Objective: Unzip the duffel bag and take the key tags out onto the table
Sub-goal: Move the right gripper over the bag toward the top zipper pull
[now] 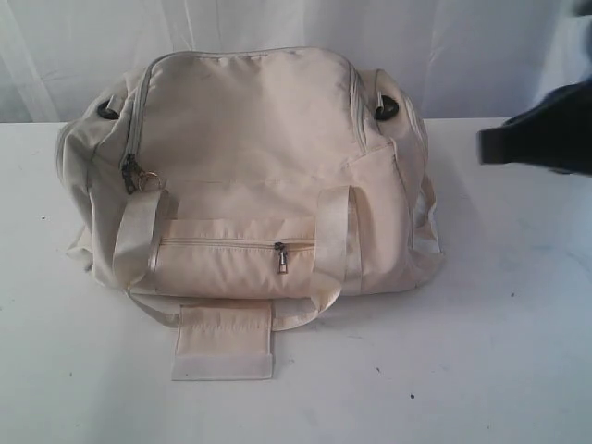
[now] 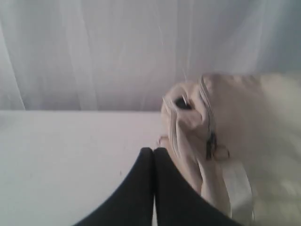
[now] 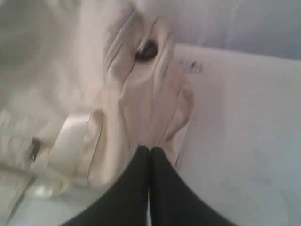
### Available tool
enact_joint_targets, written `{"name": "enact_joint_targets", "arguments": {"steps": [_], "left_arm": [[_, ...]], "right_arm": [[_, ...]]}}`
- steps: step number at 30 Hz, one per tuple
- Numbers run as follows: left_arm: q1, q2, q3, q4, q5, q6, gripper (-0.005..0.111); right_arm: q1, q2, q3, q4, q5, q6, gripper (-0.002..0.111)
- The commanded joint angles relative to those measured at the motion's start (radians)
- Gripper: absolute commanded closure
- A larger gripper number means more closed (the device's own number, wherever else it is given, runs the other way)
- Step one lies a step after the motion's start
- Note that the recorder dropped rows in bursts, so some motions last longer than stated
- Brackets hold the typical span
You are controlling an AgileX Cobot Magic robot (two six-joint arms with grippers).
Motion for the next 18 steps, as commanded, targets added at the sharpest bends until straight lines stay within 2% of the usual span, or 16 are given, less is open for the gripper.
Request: {"name": "enact_joint_targets", "arguments": {"steps": [1,2,4,6,9,11,12,16,18], "left_arm": [[-0.026,0.352,-0.371,0.011,0.619,0.172,0.107],[-0.036,0.474,-0.473,-0.065,0.828,0.295,0.107],[-0.039,0.585,-0.542,-0.149,0.941,0.383,0.107],[-0.039,0.685,-0.563,-0.212,0.936,0.435,0.107],[-0.039,0.737,-0.53,-0.217,0.885,0.435,0.107],[-0.039,0.754,-0.501,-0.217,0.838,0.435,0.107],[-0.039,0.758,-0.485,-0.219,0.819,0.435,0.107],[-0.039,0.76,-0.473,-0.261,0.813,0.448,0.107],[-0.039,0.76,-0.475,-0.285,0.813,0.462,0.107]], "right_arm": [[0.171,0.298,-0.244,0.101,0.231,-0.277,0.108],[0.243,0.377,-0.303,0.079,0.235,-0.29,0.108],[0.319,0.454,-0.358,0.036,0.243,-0.29,0.108],[0.407,0.568,-0.429,-0.047,0.235,-0.327,0.108],[0.45,0.673,-0.463,-0.125,0.186,-0.329,0.103],[0.46,0.724,-0.472,-0.159,0.141,-0.332,0.092],[0.46,0.748,-0.472,-0.167,0.113,-0.353,0.082],[0.46,0.829,-0.472,-0.17,-0.006,-0.477,0.037],[0.46,0.863,-0.472,-0.17,-0.056,-0.516,0.027]]}}
